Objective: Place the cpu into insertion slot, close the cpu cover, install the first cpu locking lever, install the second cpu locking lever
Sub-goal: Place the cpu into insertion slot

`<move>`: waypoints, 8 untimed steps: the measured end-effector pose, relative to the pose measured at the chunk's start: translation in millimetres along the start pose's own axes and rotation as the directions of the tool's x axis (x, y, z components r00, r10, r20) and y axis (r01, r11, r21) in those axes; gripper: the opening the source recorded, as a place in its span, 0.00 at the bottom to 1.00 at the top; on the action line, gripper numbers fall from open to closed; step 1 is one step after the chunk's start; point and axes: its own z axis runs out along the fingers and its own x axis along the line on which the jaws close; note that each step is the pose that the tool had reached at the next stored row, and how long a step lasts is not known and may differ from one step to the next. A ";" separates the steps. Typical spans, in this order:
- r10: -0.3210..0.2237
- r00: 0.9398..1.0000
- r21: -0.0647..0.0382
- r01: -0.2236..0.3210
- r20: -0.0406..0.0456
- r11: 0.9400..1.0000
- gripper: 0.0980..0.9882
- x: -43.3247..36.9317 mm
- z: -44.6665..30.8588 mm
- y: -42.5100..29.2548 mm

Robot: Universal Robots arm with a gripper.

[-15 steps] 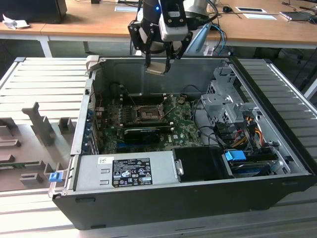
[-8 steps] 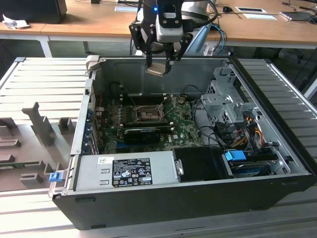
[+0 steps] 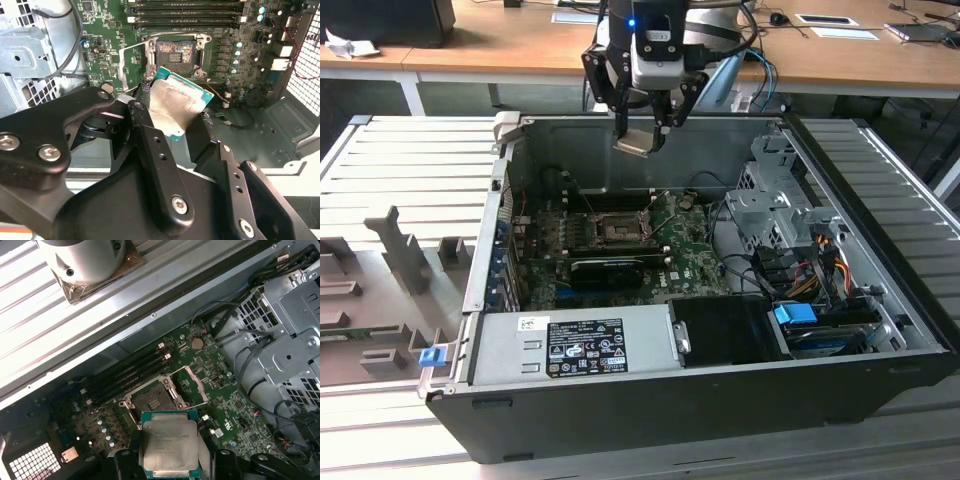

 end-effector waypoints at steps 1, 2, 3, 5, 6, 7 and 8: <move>0.000 1.000 0.000 0.000 0.000 1.000 0.48 0.0 0.5 0.0; 0.000 1.000 0.000 0.000 0.000 1.000 0.48 -0.1 1.0 -0.1; 0.005 1.000 0.000 -0.005 0.000 1.000 0.48 -0.1 2.0 -0.1; 0.031 1.000 -0.001 -0.031 0.003 1.000 0.48 -0.1 3.0 -0.2; 0.044 0.999 -0.001 -0.044 0.004 0.999 0.48 -0.1 3.4 -0.3; 0.054 0.999 -0.001 -0.054 0.005 0.999 0.48 -0.1 3.7 -0.3; 0.063 0.998 -0.001 -0.063 0.005 0.998 0.48 -0.1 4.1 -0.3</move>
